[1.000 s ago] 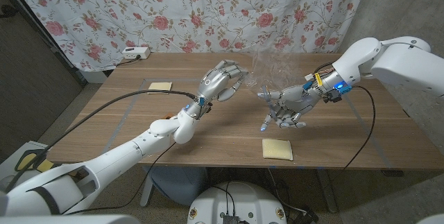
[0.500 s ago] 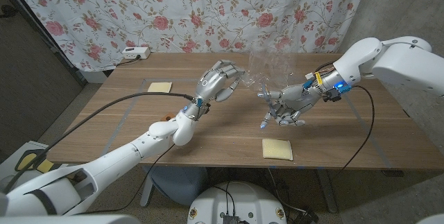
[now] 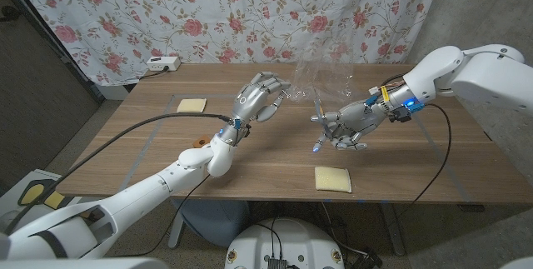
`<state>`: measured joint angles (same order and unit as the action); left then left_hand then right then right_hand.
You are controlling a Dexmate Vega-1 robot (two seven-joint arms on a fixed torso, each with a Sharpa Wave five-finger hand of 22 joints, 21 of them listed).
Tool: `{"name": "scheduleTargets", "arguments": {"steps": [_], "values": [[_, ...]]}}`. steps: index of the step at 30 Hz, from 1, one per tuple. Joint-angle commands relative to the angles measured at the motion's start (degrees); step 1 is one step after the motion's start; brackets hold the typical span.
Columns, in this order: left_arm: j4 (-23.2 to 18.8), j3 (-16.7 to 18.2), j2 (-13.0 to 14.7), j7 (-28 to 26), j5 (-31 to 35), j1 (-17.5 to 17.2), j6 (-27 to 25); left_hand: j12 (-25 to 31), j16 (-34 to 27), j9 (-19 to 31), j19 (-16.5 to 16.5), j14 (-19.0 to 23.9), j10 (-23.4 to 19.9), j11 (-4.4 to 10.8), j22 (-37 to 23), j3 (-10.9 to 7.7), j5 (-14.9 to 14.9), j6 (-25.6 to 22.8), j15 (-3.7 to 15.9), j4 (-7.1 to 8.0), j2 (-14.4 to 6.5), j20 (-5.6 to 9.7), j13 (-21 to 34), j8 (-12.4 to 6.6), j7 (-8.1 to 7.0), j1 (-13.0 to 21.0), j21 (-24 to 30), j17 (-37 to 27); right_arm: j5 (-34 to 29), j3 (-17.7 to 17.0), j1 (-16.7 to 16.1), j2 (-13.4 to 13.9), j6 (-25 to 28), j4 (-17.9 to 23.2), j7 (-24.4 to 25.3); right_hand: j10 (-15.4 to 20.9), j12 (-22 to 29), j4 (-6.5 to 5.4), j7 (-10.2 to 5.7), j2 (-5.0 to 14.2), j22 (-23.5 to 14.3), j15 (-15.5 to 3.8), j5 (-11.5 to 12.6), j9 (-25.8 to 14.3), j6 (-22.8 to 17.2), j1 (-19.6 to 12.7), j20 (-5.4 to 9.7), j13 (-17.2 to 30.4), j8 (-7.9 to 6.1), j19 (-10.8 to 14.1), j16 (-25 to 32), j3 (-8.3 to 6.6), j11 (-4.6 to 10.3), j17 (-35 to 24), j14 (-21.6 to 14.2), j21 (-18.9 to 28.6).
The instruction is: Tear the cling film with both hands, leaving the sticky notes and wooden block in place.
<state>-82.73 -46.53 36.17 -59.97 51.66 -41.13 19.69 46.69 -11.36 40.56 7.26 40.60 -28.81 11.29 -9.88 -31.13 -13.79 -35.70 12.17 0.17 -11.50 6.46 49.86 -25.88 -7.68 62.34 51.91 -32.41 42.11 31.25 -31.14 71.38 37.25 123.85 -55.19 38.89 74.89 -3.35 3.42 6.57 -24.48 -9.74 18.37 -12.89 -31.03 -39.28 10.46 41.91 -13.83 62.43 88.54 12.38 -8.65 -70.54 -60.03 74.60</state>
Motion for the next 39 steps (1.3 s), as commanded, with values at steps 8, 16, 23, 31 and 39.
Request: {"name": "scheduleTargets", "arguments": {"steps": [8, 16, 23, 31, 39], "values": [[0.3, 0.0, -0.5, 0.0, -1.4, -0.5, -1.0, 0.4, -0.2, 0.0, 0.0, -0.7, 0.0, 0.16, -0.1, -0.1, -0.3, 0.4, 0.81, 0.49, 0.2, 0.2, 0.0, -0.32, -0.01, -0.1, -0.2, -0.1, 2.3, -3.6, -3.5, 2.2, -0.5, 1.9, 4.1, 10.3, 0.9, 5.77, 3.07, 4.44, -1.7, -1.77, -5.1, -1.3, -9.8, -12.8, 2.14, 0.7, -0.9, -0.5, -0.8, -8.63, 11.73, -0.1, -1.0, 1.9], [-0.2, 0.5, -0.5, 0.5, -2.4, -1.0, -1.1, 0.4, -0.2, 0.0, 0.1, -0.6, 0.0, 0.21, -0.1, -0.1, -0.4, 0.4, 0.81, 0.51, 0.3, 0.14, -0.1, -0.4, -0.04, -0.1, -0.2, 0.0, 2.3, -3.5, -3.5, 2.4, 0.1, 1.9, 4.1, 10.2, 0.8, 6.56, 2.63, 4.39, -2.2, -1.8, -6.0, -2.1, -10.3, -15.1, 2.11, 0.8, -0.76, -1.3, -1.2, -12.24, 12.19, -0.1, -1.3, 2.6], [-1.3, 0.9, 0.1, 1.1, -2.4, -1.9, -1.9, 0.6, -0.3, -0.1, 0.1, -0.6, 0.0, 0.26, -0.1, -0.1, -0.4, 0.3, 0.85, 0.48, 0.3, 0.14, -0.1, -0.51, 0.02, 0.0, -0.3, 0.0, 3.9, -5.0, -5.0, 3.8, 0.2, 2.1, 5.9, 10.2, 1.1, 7.52, 2.02, 4.76, -2.8, -1.89, -6.6, -2.9, -11.6, -17.6, 2.15, 1.4, -0.94, -1.8, -1.5, -16.04, 13.48, -0.1, -1.6, 3.5], [-2.5, 1.8, 0.6, 1.2, -2.4, -3.0, -3.3, 0.7, -0.3, -0.1, 0.1, -0.5, -0.1, 0.17, -0.1, -0.09, -0.4, 0.3, 0.84, 0.48, 0.3, 0.1, -0.3, -0.63, -0.11, 0.0, -0.3, 0.0, 4.0, -5.6, -5.7, 4.1, -1.0, 1.9, 6.0, 10.3, 1.1, 8.41, 0.98, 4.61, -3.7, -1.93, -6.8, -4.3, -12.5, -20.5, 2.12, 1.9, -1.01, -3.2, -1.9, -21.42, 14.05, -0.1, -1.9, 4.7], [-2.6, 1.8, 0.5, 1.2, -2.4, -3.5, -3.6, 0.8, -0.4, -0.2, 0.2, -0.4, -0.1, 0.3, -0.1, -0.06, -0.4, 0.4, 0.84, 0.53, 0.3, 0.09, -0.4, -0.69, -0.12, 0.0, -0.4, 0.1, 4.6, -5.6, -5.9, 4.0, -0.8, 1.5, 5.8, 11.0, 0.9, 6.78, 1.54, 2.89, -3.1, -1.9, -8.0, -5.0, -12.9, -17.3, 2.04, 1.5, -0.62, -3.1, -2.0, -21.9, 13.69, -0.1, -2.6, 5.5]]}}
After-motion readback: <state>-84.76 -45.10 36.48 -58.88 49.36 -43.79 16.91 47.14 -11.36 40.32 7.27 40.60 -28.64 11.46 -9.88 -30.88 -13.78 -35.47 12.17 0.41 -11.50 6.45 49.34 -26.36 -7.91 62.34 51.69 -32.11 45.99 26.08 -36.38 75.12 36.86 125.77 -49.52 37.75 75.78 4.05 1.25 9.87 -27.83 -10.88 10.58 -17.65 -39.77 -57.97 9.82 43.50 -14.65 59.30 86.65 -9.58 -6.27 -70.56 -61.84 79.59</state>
